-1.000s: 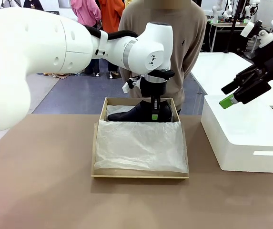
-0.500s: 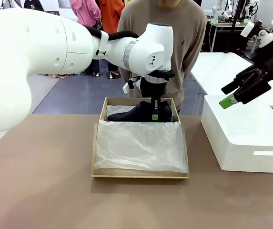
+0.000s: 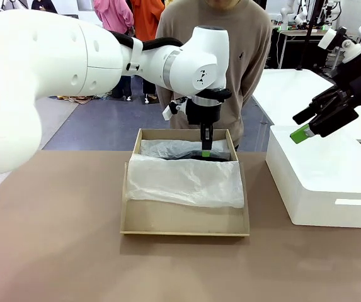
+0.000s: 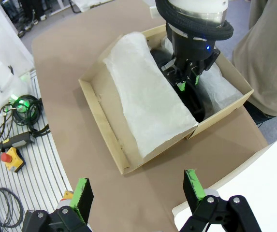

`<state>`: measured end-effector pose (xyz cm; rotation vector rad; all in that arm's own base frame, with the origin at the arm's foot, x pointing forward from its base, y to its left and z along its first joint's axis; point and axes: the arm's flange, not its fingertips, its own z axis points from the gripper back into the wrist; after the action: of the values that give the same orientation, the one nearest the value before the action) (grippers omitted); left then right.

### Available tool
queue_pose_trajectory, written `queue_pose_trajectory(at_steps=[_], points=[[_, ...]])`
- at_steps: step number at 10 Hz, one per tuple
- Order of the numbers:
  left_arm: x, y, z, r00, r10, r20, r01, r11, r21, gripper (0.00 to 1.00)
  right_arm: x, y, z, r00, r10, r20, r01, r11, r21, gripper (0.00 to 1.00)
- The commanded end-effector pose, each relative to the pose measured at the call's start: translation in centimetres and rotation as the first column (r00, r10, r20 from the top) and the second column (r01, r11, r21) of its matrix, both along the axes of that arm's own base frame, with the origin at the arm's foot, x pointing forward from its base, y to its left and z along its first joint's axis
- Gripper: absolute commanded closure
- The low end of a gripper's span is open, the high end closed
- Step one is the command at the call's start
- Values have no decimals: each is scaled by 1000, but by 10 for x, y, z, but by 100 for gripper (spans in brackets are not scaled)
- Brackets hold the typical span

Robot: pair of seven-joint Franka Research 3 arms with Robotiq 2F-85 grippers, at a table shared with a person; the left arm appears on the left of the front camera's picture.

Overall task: Pack the shoes into the box.
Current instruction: Place the other shoe of the Shoes into the Shoes Box.

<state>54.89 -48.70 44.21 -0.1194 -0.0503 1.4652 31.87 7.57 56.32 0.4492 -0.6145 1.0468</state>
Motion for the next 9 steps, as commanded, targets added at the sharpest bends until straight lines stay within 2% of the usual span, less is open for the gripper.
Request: queue_pose_trajectory(at_steps=[1,5,6,7,9], points=[[0,0,26,999,41,8,-41,999,15,0,1,2,1,1000,17,6,-17,999,27,0],[-7,11,69,999,47,-6,-47,999,3,0,1,2,1,1000,17,6,-17,999,27,0],[-3,19,72,997,-10,-77,6,999,-45,0,1,2,1,1000,17,6,-17,999,27,0],[-7,10,61,1000,12,23,-11,1000,-11,0,1,2,1,1000,17,6,-17,999,27,0],[-7,10,61,1000,12,23,-11,1000,-11,0,1,2,1,1000,17,6,-17,999,27,0]])
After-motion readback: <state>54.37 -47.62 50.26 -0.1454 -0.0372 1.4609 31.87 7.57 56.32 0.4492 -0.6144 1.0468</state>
